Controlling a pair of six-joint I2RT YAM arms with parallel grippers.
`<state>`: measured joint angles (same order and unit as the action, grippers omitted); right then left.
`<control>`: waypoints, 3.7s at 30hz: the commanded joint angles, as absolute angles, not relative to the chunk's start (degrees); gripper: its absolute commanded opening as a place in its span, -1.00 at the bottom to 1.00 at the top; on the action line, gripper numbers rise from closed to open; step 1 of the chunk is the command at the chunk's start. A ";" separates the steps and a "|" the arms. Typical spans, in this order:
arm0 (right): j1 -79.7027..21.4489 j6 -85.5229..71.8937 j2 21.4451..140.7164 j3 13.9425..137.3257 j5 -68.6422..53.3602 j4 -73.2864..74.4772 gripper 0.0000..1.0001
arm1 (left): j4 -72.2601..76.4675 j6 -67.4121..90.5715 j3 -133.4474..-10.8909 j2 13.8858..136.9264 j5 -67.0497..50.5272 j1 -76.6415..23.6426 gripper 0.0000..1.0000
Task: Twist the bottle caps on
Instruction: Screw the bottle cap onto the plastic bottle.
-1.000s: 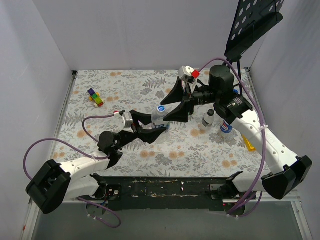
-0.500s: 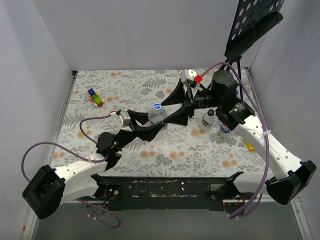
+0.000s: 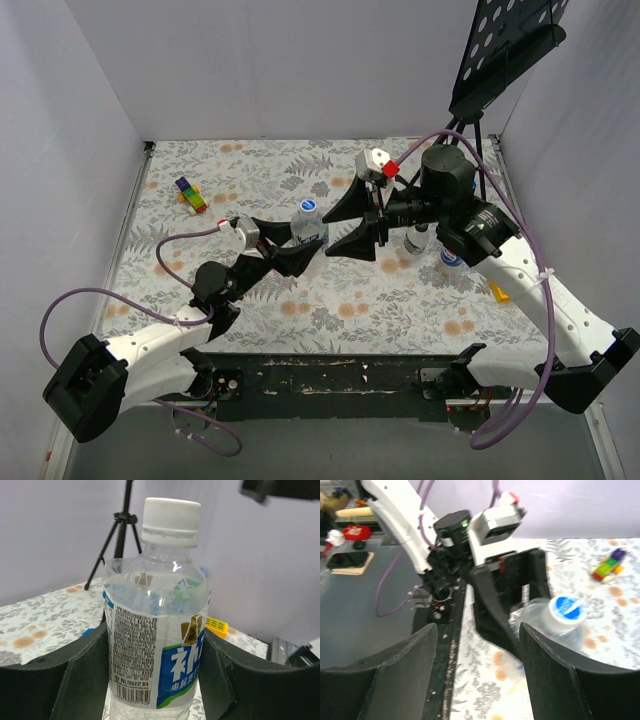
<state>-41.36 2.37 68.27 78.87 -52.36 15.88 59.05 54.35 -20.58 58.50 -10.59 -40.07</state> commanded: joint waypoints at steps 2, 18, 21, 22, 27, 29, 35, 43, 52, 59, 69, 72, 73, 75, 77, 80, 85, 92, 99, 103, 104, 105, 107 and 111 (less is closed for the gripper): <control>-39.90 10.45 71.54 87.62 -46.76 22.50 0.46 | 60.64 52.65 -21.44 57.92 -24.33 -39.99 -1.00; -39.46 16.17 76.99 90.27 -54.93 28.21 0.18 | 65.30 55.63 -23.47 60.73 -32.17 -39.99 -1.00; -39.55 15.91 76.90 89.74 -54.93 27.95 -0.14 | 65.39 55.81 -23.55 60.73 -31.91 -39.99 -1.00; -39.55 15.73 76.82 89.65 -54.76 27.86 -0.31 | 65.39 55.81 -23.64 60.73 -31.82 -39.99 -1.00; -40.25 14.51 76.03 88.34 -50.47 27.25 -0.97 | 64.78 55.20 -24.34 60.64 -29.37 -39.99 -1.00; -41.30 12.93 74.98 87.37 -45.99 26.20 -0.97 | 63.29 53.80 -24.61 60.21 -26.21 -40.43 -1.00; -50.25 6.70 70.76 81.93 -14.32 22.60 -0.97 | 54.59 41.25 -27.85 59.41 -2.51 -49.11 -1.00; -62.66 -8.79 69.70 74.71 35.42 18.73 -0.97 | 63.02 24.09 -30.06 67.32 28.64 -63.63 -1.00; -54.87 -0.18 62.85 77.60 4.62 14.15 0.33 | 50.03 33.21 -28.56 60.75 15.86 -61.01 -1.00; -38.34 6.15 63.19 80.86 -40.74 15.12 0.59 | 44.21 47.89 -28.65 56.60 -18.86 -47.74 -1.00; -34.72 11.86 67.32 82.88 -60.37 19.07 0.56 | 45.44 52.03 -31.81 58.88 -33.31 -44.47 -1.00; -34.72 14.23 67.94 82.62 -63.28 20.39 0.50 | 46.05 52.47 -32.52 59.85 -34.54 -44.38 -1.00; -34.72 14.41 68.11 82.62 -63.63 20.56 0.48 | 46.14 52.64 -32.87 60.29 -34.80 -44.38 -1.00; -34.72 14.85 68.47 82.71 -64.59 21.09 0.39 | 46.58 52.91 -33.22 60.73 -35.50 -44.38 -1.00; -34.72 14.94 68.73 82.71 -65.47 21.18 0.27 | 47.11 53.17 -33.48 61.00 -35.68 -44.38 -1.00; -34.72 15.12 69.08 82.36 -65.74 21.53 0.07 | 47.20 53.17 -33.84 61.26 -35.86 -44.38 -1.00; -34.72 15.47 69.43 82.27 -66.80 22.15 -0.07 | 47.11 53.26 -34.54 61.26 -36.21 -44.38 -1.00; -34.80 15.73 69.87 82.09 -66.71 23.29 -0.18 | 47.11 53.35 -35.24 61.00 -36.83 -44.38 -1.00; -35.42 14.77 68.73 80.77 -61.89 22.86 -0.72 | 45.53 52.47 -35.60 60.38 -34.03 -44.38 -1.00; -38.22 13.98 67.33 79.72 -52.24 23.47 -0.97 | 45.44 50.98 -34.37 58.89 -26.31 -44.65 -1.00; -39.28 13.89 67.06 79.28 -48.12 23.64 -0.97 | 44.74 50.28 -34.28 58.45 -23.32 -44.91 -1.00; -40.68 13.80 66.71 78.76 -44.25 23.73 -0.97 | 43.26 49.23 -34.54 58.19 -20.42 -45.35 -1.00; -43.58 12.57 66.01 77.26 -34.76 22.94 -0.97 | 39.66 46.60 -35.42 57.92 -12.78 -46.93 -1.00; -50.25 9.94 65.48 73.58 -9.74 20.75 -0.97 | 37.35 40.53 -36.30 58.53 5.47 -52.89 -1.00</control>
<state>-44.12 13.47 65.58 77.52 -34.63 20.18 38.15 46.68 -32.64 59.59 -18.28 -48.66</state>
